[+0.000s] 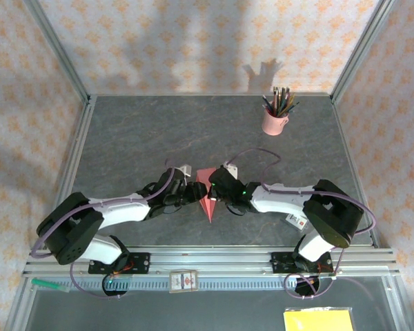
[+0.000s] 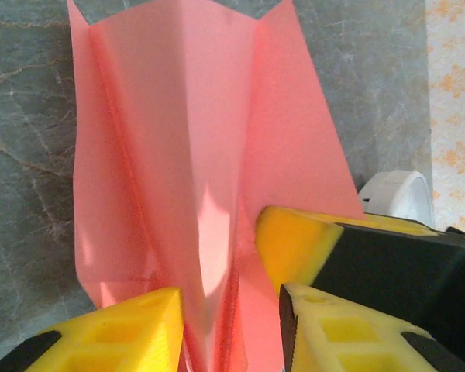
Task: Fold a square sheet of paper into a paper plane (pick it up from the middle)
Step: Turn over the paper plane at the center of the table, then move the paper plane to the center of the table.
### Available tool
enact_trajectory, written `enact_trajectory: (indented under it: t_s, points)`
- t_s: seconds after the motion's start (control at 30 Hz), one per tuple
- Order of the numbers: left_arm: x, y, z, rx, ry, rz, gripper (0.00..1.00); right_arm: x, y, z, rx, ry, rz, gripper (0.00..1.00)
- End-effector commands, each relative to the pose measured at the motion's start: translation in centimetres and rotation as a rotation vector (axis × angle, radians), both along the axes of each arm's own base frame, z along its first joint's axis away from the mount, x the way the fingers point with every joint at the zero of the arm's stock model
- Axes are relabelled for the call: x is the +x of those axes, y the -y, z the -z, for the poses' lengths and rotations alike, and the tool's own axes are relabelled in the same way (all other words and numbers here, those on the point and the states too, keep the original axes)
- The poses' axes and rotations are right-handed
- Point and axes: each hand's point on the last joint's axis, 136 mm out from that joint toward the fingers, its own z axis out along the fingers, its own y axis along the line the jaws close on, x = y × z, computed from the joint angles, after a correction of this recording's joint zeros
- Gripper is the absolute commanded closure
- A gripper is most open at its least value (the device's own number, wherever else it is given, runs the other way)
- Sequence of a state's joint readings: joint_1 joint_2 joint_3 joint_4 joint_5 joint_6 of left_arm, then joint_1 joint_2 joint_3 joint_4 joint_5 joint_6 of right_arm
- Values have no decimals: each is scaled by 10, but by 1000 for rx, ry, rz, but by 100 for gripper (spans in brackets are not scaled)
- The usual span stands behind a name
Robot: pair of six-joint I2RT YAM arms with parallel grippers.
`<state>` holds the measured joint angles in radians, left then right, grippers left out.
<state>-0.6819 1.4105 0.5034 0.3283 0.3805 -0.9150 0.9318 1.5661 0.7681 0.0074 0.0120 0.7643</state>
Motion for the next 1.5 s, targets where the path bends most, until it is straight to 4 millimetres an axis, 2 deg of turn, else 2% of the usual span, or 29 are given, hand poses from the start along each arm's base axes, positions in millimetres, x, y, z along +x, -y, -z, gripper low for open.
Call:
enact_trajectory:
  t_s: [0.0,0.3,0.5,0.57,0.63,0.83,0.93,1.03,1.17,1.4,1.47]
  points:
    - [10,6,-3,42,25,7,64,2,3,3,26,-2,30,100]
    - [17,11,18,82,-10,10,74,2,1,4,47,-1,34,100]
    - [23,11,18,114,6,5,89,4,1,7,37,0,33,100]
    - [26,4,17,160,22,-6,96,6,0,3,40,6,27,93]
    - [30,-5,16,222,40,-17,100,8,-1,-4,48,20,17,86]
    - [44,-51,0,511,85,-58,100,13,-10,-56,171,101,-44,65]
    - [51,-65,0,597,73,-69,100,19,-1,-70,182,140,-36,60]
    - [60,-64,5,622,51,-43,100,25,16,-64,164,133,-13,60]
    - [72,-52,14,626,24,-20,99,30,32,-55,134,121,9,60]
    - [76,-40,29,587,-10,-11,93,29,43,-47,87,115,14,59]
    - [77,-37,33,580,-15,-3,87,28,43,-43,85,104,11,59]
